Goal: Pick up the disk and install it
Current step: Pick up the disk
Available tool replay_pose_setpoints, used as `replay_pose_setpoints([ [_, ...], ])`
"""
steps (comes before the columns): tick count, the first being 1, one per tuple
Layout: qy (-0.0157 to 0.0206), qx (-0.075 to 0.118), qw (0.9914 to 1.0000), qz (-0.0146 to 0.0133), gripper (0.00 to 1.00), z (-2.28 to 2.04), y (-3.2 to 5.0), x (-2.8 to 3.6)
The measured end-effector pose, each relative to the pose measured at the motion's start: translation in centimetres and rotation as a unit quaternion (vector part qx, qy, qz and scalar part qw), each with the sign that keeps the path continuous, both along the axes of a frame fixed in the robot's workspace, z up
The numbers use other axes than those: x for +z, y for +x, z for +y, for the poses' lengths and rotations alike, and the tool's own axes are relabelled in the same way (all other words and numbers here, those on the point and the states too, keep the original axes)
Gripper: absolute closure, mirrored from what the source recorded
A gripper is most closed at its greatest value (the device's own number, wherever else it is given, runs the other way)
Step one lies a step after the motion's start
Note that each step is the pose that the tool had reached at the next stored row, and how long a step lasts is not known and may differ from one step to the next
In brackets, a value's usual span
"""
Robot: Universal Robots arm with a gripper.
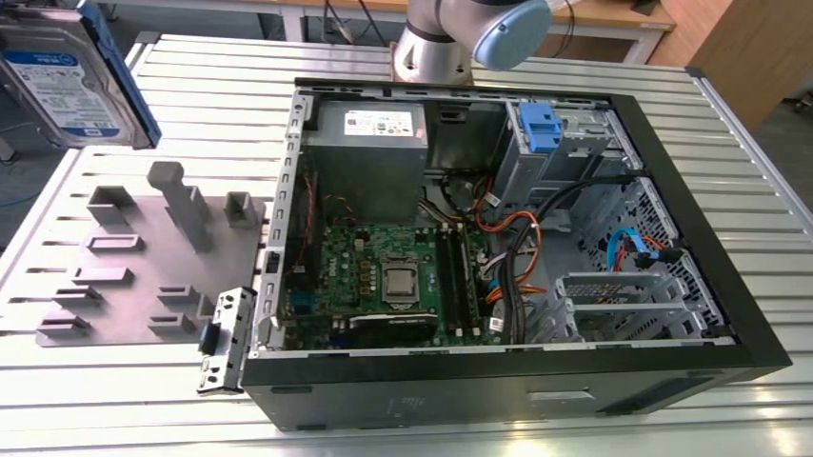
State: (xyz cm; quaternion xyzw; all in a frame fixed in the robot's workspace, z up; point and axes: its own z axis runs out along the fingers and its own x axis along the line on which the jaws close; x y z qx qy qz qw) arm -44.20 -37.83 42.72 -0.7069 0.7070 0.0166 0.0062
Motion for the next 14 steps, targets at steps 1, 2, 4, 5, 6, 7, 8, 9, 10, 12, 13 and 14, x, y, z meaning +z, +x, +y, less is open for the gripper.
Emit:
replay_pose_setpoints([
  [1, 0.0, 0.0, 1.0, 0.0, 0.64, 0.0, 0.0, 0.29],
  [2, 0.0, 0.0, 1.0, 0.0, 0.64, 0.0, 0.0, 0.59],
  [4, 0.0, 0.0, 1.0, 0.0, 0.64, 0.01, 0.0, 1.22],
  [5, 0.0, 0.0, 1.0, 0.0, 0.64, 0.01, 0.0, 1.52],
  [6, 0.0, 0.0, 1.0, -0.0001, 0.64, 0.01, 0.0, 1.8],
  [7, 0.0, 0.0, 1.0, -0.0001, 0.64, 0.01, 0.0, 2.07],
  [8, 0.0, 0.0, 1.0, -0.0001, 0.64, 0.01, 0.0, 2.33],
  [9, 0.0, 0.0, 1.0, 0.0, 0.64, 0.01, 0.0, 2.57],
  [10, 0.0, 0.0, 1.0, 0.0, 0.64, 0.01, 0.0, 2.8],
  [12, 0.0, 0.0, 1.0, 0.0, 0.64, 0.01, 0.0, 3.21],
  [13, 0.0, 0.0, 1.0, 0.0, 0.64, 0.01, 0.0, 3.4],
  [14, 0.0, 0.0, 1.0, 0.0, 0.64, 0.01, 0.0, 3.57],
])
